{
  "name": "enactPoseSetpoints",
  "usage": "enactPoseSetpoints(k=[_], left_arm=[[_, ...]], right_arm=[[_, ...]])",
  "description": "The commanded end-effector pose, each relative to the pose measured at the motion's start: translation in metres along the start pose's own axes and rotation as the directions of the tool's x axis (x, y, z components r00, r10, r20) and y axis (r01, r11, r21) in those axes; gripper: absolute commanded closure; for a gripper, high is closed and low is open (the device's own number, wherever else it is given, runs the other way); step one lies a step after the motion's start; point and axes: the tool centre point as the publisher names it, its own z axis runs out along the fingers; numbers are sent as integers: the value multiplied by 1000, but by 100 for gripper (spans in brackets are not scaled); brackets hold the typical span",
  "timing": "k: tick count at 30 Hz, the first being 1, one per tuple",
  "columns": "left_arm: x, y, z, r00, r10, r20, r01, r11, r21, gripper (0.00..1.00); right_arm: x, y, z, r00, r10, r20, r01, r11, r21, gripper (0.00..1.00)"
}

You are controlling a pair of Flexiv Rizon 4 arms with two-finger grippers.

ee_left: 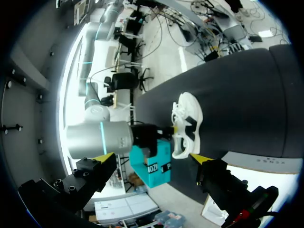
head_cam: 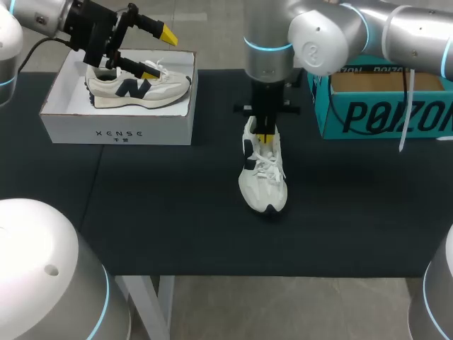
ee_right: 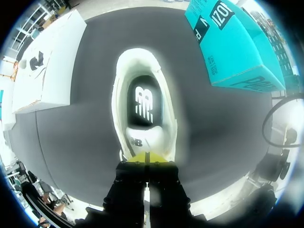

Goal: Take the shoe out of the shoebox, open the shoe tongue, remove and reinsert the insole, then place the shoe into the shoebox

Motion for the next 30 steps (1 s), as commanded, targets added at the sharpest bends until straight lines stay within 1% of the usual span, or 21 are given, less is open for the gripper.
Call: enactPoseSetpoints(k=[1, 5, 8, 12, 16, 17, 18, 24, 26, 30], left_arm=[[0, -1, 0, 1000, 0, -3, 0, 1000, -1, 0], [0, -1, 0, 1000, 0, -3, 0, 1000, -1, 0], [0, -1, 0, 1000, 0, -3, 0, 1000, -1, 0], [0, -1, 0, 1000, 0, -3, 0, 1000, -1, 0], [0, -1, 0, 1000, 0, -3, 0, 1000, -1, 0], [0, -1, 0, 1000, 0, -3, 0, 1000, -1, 0], [0, -1, 0, 1000, 0, -3, 0, 1000, -1, 0], [0, -1, 0, 1000, 0, -3, 0, 1000, -1, 0], [0, -1, 0, 1000, 0, -3, 0, 1000, -1, 0], [0, -1, 0, 1000, 0, -3, 0, 1000, -1, 0]], right_arm=[[1, 5, -1, 1000, 4, 5, -4, 1000, 5, 100], [0, 0, -15, 1000, -1, -3, 1, 1000, -23, 100], [0, -3, -16, 1000, -4, -1, 4, 1000, -27, 100], [-2, -2, -5, 1000, -12, -18, 11, 1000, -27, 100], [-2, -2, 8, 999, -26, -36, 25, 999, -29, 98], [-1, -3, 9, 999, -33, -39, 32, 999, -32, 99], [0, -3, 11, 999, -36, -37, 35, 999, -33, 100], [-2, -1, 26, 999, -30, -15, 30, 1000, 2, 100], [-2, 0, 25, 999, -29, -15, 29, 1000, 6, 100], [-2, 2, 7, 999, -28, -21, 27, 999, -40, 100]])
